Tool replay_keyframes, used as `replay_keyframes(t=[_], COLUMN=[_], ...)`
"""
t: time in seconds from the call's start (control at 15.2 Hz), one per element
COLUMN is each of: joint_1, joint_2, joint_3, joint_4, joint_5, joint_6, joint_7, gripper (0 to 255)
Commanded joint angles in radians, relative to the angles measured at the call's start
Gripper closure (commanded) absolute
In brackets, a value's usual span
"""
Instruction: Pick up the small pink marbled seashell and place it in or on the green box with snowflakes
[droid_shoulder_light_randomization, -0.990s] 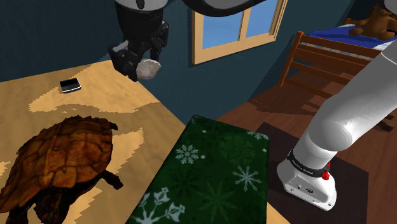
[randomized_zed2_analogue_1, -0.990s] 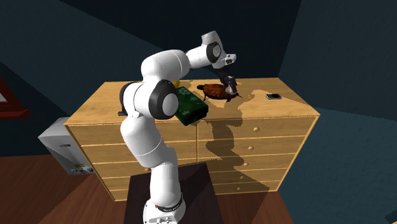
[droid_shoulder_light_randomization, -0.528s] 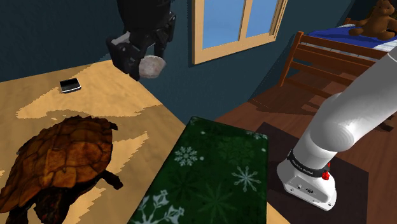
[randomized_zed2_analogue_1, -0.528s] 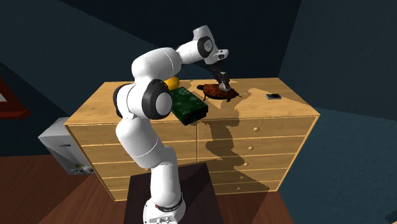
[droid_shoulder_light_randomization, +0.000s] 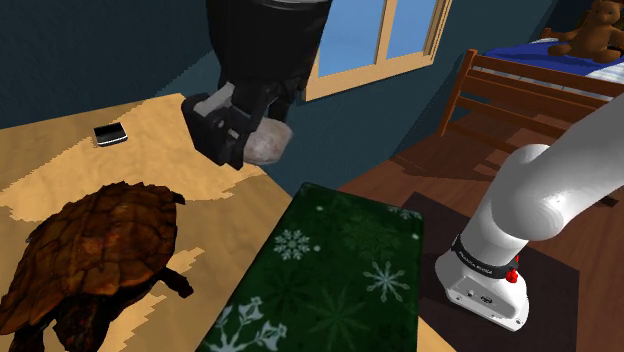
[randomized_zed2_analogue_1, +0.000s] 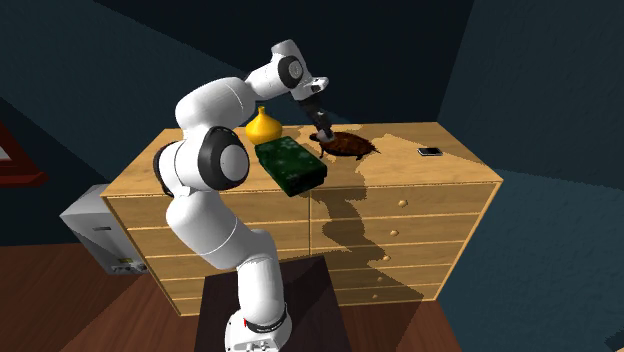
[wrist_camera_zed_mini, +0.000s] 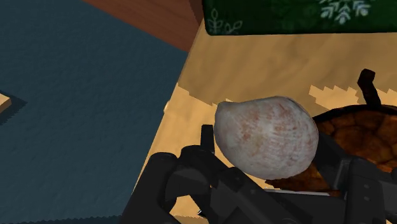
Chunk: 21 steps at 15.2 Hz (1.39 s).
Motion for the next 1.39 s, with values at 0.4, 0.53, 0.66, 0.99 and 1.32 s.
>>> replay_keyframes(t=[0.4, 0.53, 0.66, 0.99, 1.32], joint_1=[0.047, 0.048, 0.052, 0.075, 0.090], joint_2=[-0.055, -0.060, -0.066, -0.087, -0.102], joint_3=[0.111, 0.151, 0.159, 0.150, 0.151], joint_4=[0.054, 0.079, 0.069, -0.014, -0.090], joint_5=[0.055, 0.065, 0.072, 0.087, 0.099], joint_6=[-0.114, -0.144, -0.139, -0.076, -0.014], joint_7=[0.135, 0.173, 0.185, 0.196, 0.209], gripper=[255, 255, 255, 255, 255])
